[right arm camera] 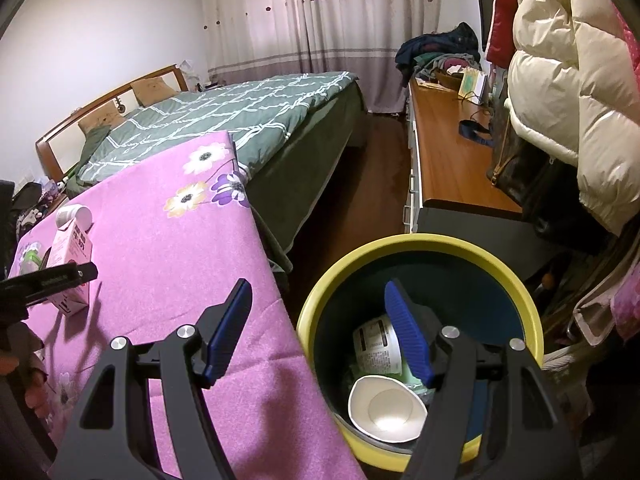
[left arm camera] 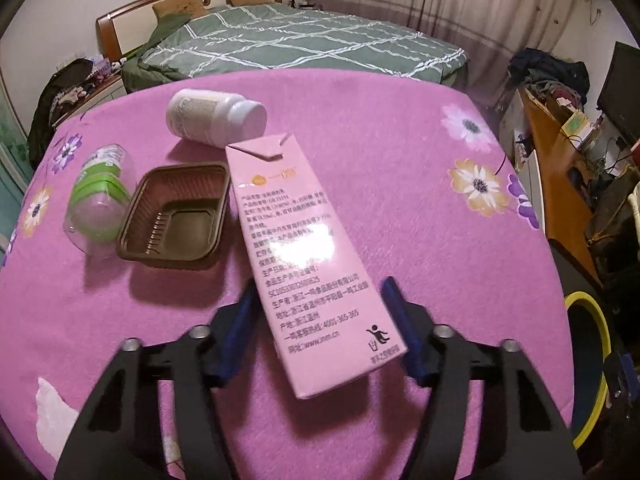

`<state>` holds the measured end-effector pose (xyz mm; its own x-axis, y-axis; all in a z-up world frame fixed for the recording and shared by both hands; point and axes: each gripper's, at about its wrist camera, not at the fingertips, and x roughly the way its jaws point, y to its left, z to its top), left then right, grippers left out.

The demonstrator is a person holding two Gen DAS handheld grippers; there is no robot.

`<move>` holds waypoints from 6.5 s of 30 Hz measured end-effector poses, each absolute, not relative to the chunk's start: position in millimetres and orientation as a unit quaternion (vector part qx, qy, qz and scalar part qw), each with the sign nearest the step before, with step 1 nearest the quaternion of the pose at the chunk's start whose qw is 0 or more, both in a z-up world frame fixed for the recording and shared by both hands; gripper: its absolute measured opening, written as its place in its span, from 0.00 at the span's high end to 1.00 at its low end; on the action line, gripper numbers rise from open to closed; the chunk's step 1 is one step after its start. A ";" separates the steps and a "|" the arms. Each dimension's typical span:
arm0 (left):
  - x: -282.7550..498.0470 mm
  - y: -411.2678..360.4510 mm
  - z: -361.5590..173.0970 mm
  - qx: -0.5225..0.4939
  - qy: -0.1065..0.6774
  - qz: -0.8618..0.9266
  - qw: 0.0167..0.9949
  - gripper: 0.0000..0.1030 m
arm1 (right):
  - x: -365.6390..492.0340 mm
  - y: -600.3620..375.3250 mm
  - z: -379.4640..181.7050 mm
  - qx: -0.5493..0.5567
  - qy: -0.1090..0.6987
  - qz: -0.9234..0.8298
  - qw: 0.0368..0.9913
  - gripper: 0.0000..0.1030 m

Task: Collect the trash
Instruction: 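Carry the milk carton over the bin and open the left tool, then reach the right tool to the white tissue and grasp it, then carry the tissue over the bin and open the right tool, then reach the left tool to the small green-labelled bottle and grasp it, then carry the small bottle over the bin and open the left tool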

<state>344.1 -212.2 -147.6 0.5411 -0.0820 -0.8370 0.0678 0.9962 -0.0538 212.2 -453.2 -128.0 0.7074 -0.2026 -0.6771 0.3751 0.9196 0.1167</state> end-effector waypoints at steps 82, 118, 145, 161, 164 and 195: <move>138.6 103.5 -33.5 -0.113 0.301 0.057 0.945 0.05 | 234.3 -99.6 -142.4 -0.086 0.436 0.222 0.868 0.90; 252.1 -39.9 -63.7 -0.035 0.356 -0.013 0.934 0.05 | 180.5 -507.8 -129.8 0.121 0.393 -0.182 0.893 0.51; 430.0 -34.8 -133.8 -0.080 0.468 0.067 0.878 0.26 | 193.0 -510.7 -136.1 0.127 0.393 -0.167 0.895 0.50; 383.8 -54.2 -83.2 -0.027 0.415 0.018 0.909 0.50 | 175.3 -514.0 -127.8 0.131 0.381 -0.154 0.902 0.50; 357.6 -83.6 -61.8 -0.006 0.398 -0.023 0.917 0.51 | 165.4 -517.7 -123.5 0.134 0.372 -0.155 0.905 0.50; 225.1 -465.9 -116.8 0.108 0.454 -0.373 0.802 0.50 | 72.8 -584.3 -113.0 0.169 0.339 -0.212 0.901 0.50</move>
